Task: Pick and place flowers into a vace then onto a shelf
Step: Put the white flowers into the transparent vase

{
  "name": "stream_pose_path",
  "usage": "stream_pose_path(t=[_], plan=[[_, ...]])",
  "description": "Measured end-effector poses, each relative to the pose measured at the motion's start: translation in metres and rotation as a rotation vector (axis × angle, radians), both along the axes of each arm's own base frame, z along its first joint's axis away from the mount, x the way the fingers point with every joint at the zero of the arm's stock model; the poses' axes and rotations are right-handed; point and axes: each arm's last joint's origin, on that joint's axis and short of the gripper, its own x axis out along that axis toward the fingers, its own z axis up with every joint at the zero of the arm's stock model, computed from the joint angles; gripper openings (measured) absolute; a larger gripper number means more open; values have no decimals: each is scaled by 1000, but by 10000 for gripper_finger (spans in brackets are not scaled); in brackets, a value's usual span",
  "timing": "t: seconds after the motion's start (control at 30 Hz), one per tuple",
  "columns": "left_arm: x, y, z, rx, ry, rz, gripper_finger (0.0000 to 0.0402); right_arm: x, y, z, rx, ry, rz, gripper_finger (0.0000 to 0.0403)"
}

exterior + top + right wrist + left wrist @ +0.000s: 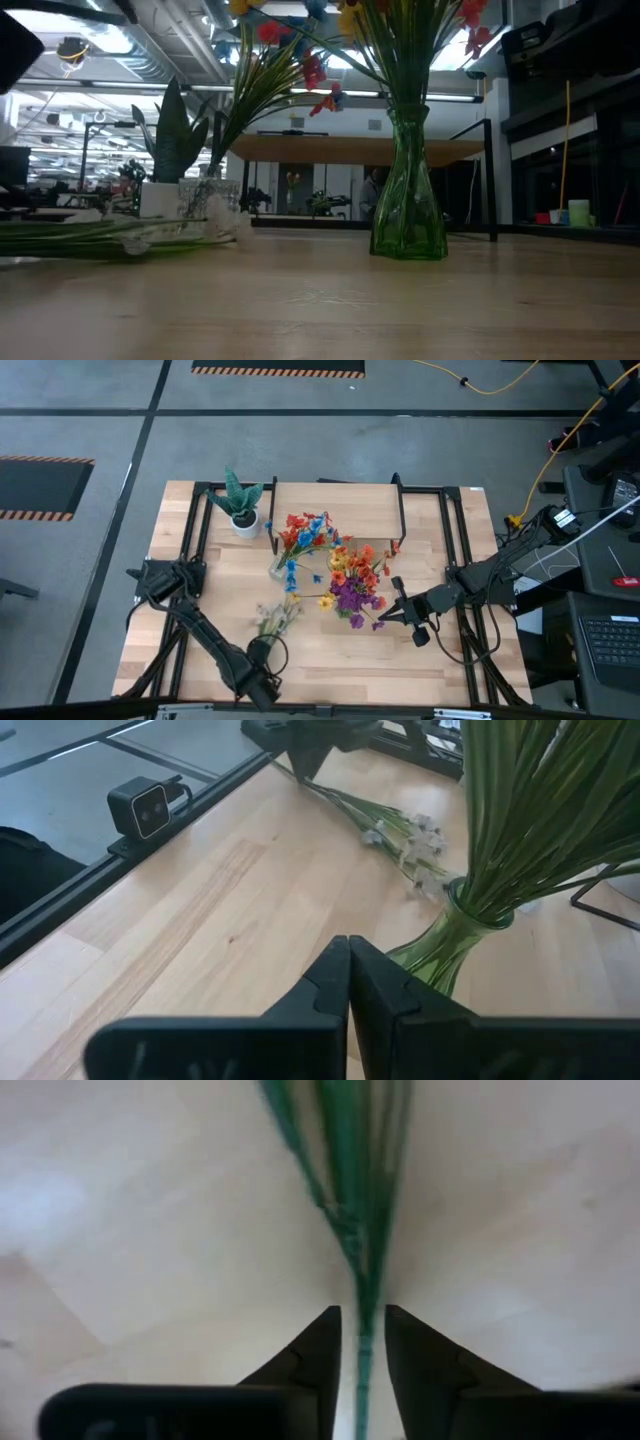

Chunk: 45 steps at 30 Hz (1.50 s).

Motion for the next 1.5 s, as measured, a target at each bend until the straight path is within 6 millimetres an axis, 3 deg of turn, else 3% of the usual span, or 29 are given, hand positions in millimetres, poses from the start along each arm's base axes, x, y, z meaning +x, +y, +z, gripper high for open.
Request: stream_pose_path(t=[0.17, 0.63, 0.87, 1.3, 1.5], plan=[[-8, -4, 0, 78, -41, 17, 108, 0, 0, 1, 4, -6, 0, 10], [-5, 1, 2, 192, -144, 1, 183, 0, 0, 1, 7, -12, 0, 10], [-5, 3, -6, 215, -91, 7, 187, 1, 0, 2, 34, -9, -11, 10], [-3, 5, -12, 328, -172, 10, 187, 1, 0, 2, 34, -11, -10, 10], [-10, 8, -26, 326, -209, 52, 165, 1, 1, 3, 40, -17, -11, 10]])
